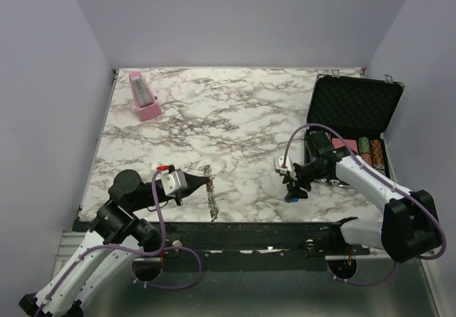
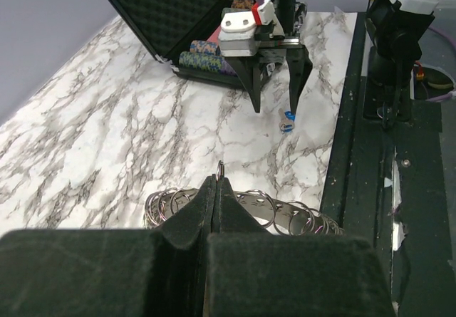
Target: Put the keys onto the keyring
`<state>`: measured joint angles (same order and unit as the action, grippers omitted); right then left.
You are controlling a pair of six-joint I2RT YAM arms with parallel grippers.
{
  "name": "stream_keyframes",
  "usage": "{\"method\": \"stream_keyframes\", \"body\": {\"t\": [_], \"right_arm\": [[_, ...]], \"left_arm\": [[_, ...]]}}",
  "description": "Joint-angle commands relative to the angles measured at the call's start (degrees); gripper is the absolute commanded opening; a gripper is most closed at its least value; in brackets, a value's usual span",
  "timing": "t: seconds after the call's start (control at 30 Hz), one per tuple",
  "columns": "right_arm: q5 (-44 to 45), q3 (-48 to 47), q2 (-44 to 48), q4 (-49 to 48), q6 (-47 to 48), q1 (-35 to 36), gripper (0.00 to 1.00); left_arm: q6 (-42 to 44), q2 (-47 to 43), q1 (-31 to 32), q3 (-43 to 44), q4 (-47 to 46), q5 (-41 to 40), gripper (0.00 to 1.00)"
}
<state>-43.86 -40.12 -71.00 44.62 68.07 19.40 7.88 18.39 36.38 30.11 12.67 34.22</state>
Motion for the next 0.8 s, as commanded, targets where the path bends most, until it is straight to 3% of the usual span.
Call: {"method": "stream_keyframes", "body": {"t": [0.0, 0.77], "right_arm": [[0.2, 1.4, -1.1, -2.3, -1.7, -1.2, 0.64], [1.2, 2.5, -7.2, -2.3, -0.2, -1.9, 0.51]], "left_arm": [[1.1, 0.3, -0.3, 0.3, -1.2, -0.1, 0.00], [2.3, 0.8, -0.5, 0.5, 0.3, 0.0, 0.00]]}}
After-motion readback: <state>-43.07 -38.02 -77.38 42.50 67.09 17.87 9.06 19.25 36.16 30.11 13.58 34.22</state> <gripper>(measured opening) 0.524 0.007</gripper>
